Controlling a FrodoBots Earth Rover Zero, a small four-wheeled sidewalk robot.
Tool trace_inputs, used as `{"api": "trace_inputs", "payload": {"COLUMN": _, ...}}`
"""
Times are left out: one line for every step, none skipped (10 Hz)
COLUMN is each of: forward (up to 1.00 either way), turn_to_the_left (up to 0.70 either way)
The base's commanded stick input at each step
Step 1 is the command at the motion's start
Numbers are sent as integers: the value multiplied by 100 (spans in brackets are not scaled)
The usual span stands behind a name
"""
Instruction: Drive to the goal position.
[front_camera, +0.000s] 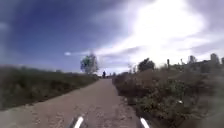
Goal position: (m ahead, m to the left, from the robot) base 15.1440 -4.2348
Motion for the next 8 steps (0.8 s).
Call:
{"api": "trace_inputs", "payload": {"forward": 100, "turn_to_the_left": 0}}
{"api": "trace_inputs", "payload": {"forward": 100, "turn_to_the_left": 0}}
{"api": "trace_inputs", "payload": {"forward": 100, "turn_to_the_left": 0}}
{"api": "trace_inputs", "payload": {"forward": 100, "turn_to_the_left": 0}}
{"api": "trace_inputs", "payload": {"forward": 100, "turn_to_the_left": 0}}
{"api": "trace_inputs", "payload": {"forward": 100, "turn_to_the_left": 0}}
{"api": "trace_inputs", "payload": {"forward": 100, "turn_to_the_left": 0}}
{"api": "trace_inputs", "payload": {"forward": 100, "turn_to_the_left": 0}}
